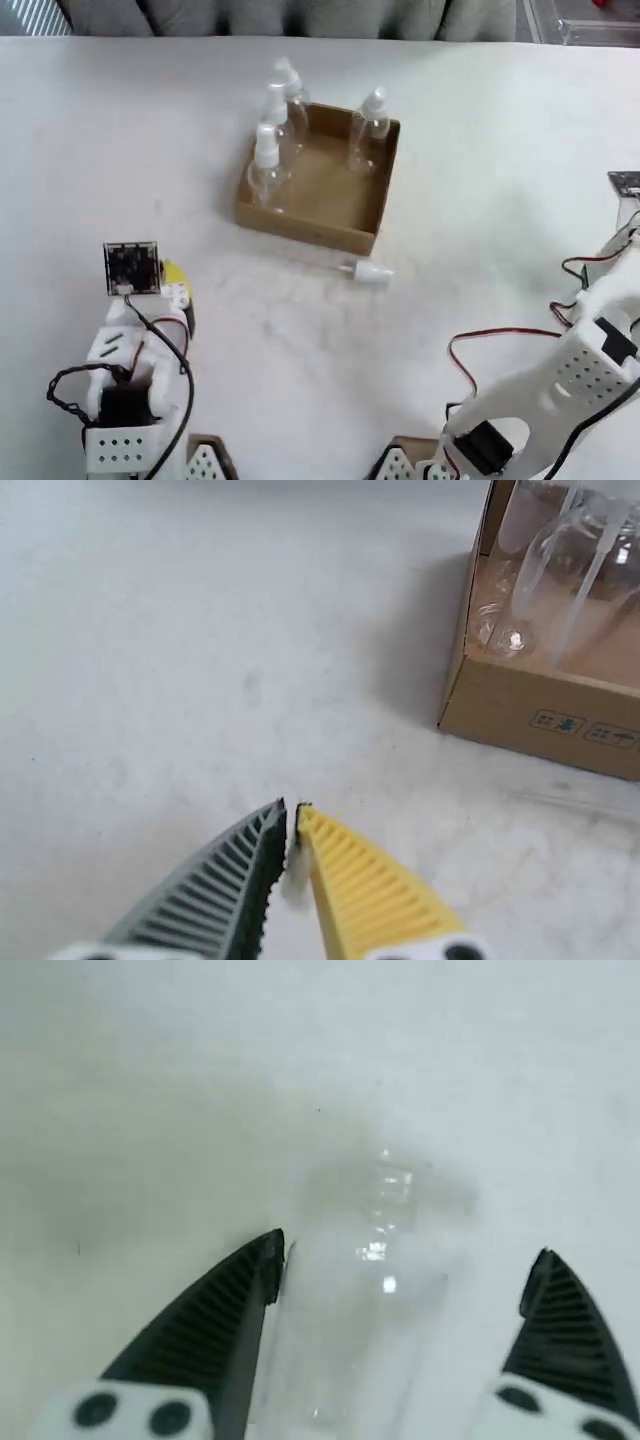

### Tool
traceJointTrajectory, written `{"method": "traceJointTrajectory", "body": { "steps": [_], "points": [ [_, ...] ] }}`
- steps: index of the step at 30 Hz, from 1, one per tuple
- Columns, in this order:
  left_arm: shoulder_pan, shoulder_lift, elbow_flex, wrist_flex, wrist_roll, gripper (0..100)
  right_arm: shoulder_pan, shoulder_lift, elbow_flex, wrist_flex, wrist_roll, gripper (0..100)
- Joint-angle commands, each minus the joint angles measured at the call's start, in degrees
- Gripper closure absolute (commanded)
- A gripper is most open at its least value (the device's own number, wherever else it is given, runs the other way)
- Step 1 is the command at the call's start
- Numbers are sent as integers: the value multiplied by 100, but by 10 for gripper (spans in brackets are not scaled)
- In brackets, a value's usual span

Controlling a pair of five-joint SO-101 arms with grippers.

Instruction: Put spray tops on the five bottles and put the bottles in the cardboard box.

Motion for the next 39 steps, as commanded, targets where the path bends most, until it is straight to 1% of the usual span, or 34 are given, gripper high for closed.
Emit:
{"method": "traceJointTrajectory", "body": {
  "steps": [1, 6, 9, 17, 24, 29, 31, 35, 39],
  "points": [
    [31, -66, 0, 44, -53, 973, 163, -620, -281, 435, 44, 673],
    [31, -66, 0, 44, -53, 973, 303, -804, -273, 971, 0, 680],
    [31, -66, 0, 44, -53, 973, 347, -857, -273, 1191, 18, 726],
    [31, -66, 0, 53, -53, 973, 233, -804, -273, 875, -62, 736],
    [31, -66, 0, 53, -53, 973, 110, -796, -246, 787, -536, 737],
    [31, -66, 0, 53, -53, 973, -13, -796, -53, 778, -1319, 739],
    [31, -66, 0, 53, -53, 973, -40, -796, -53, 769, -1512, 740],
    [31, -66, 0, 53, -53, 973, -101, -796, -53, 760, -1758, 740],
    [31, -66, 0, 53, -53, 973, -136, -743, -53, 752, -1776, 741]
  ]
}}
